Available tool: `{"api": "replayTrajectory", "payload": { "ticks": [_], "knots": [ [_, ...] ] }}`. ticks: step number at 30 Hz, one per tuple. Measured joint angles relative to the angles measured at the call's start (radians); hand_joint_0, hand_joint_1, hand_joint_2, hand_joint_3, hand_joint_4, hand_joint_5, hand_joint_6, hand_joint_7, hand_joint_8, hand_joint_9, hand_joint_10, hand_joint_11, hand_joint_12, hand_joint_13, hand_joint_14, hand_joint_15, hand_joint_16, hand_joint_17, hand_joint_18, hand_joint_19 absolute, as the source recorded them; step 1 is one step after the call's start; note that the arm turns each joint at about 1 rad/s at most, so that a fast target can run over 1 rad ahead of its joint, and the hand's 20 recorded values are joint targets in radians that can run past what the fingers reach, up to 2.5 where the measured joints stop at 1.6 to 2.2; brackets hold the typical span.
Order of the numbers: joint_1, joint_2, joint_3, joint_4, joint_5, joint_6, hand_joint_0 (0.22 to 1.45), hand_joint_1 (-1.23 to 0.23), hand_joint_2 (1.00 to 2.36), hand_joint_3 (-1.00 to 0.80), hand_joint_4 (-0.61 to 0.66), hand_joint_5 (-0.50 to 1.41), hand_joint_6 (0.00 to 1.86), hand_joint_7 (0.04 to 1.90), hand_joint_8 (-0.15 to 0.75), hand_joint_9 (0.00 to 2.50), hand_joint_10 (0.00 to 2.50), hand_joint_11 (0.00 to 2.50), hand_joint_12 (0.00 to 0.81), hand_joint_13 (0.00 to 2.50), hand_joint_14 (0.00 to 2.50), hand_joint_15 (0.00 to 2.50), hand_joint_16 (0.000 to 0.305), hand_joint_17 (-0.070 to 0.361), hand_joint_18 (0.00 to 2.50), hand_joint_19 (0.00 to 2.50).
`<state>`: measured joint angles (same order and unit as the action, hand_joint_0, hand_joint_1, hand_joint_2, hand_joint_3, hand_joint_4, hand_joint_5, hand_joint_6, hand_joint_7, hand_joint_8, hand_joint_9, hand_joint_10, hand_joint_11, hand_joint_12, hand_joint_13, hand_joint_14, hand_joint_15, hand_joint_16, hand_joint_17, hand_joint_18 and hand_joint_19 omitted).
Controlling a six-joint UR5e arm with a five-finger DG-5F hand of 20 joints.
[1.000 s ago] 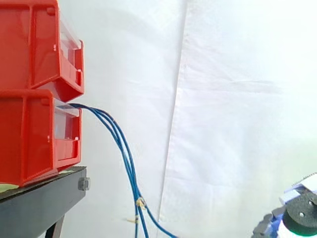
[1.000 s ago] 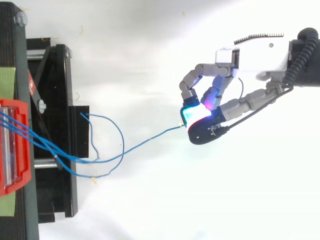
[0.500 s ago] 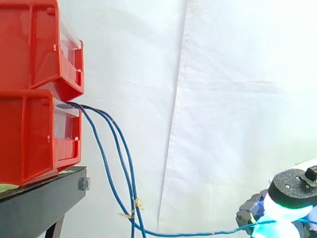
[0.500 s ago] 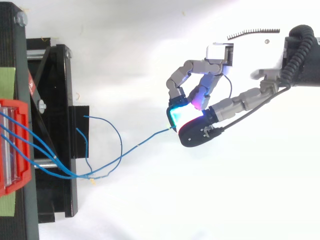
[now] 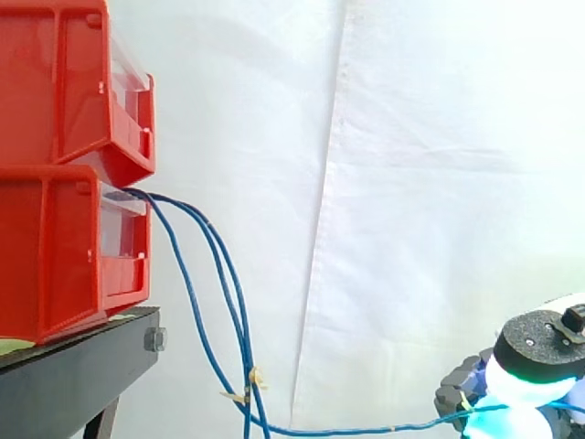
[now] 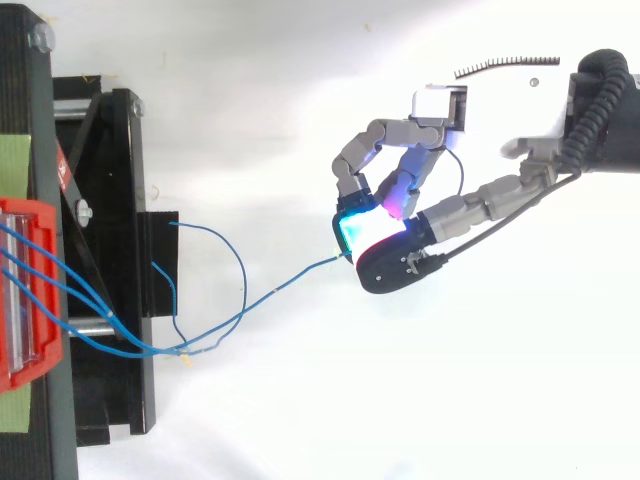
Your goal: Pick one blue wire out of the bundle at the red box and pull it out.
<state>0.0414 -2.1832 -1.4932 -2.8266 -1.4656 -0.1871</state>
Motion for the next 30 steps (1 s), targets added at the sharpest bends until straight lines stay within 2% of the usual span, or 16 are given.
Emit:
{"api": "replayTrajectory", "payload": {
  "ticks": [30],
  "knots": [
    [0.000, 0.000, -0.001, 0.001, 0.001, 0.000, 0.63, -0.77, 1.00, 0.11, 0.03, -0.10, 0.93, 1.34, 0.416, 1.14, 0.01, 0.68, 0.484, 0.94, 0.02, 0.66, 0.068, 0.153, 0.80, 0.52]
  ]
}}
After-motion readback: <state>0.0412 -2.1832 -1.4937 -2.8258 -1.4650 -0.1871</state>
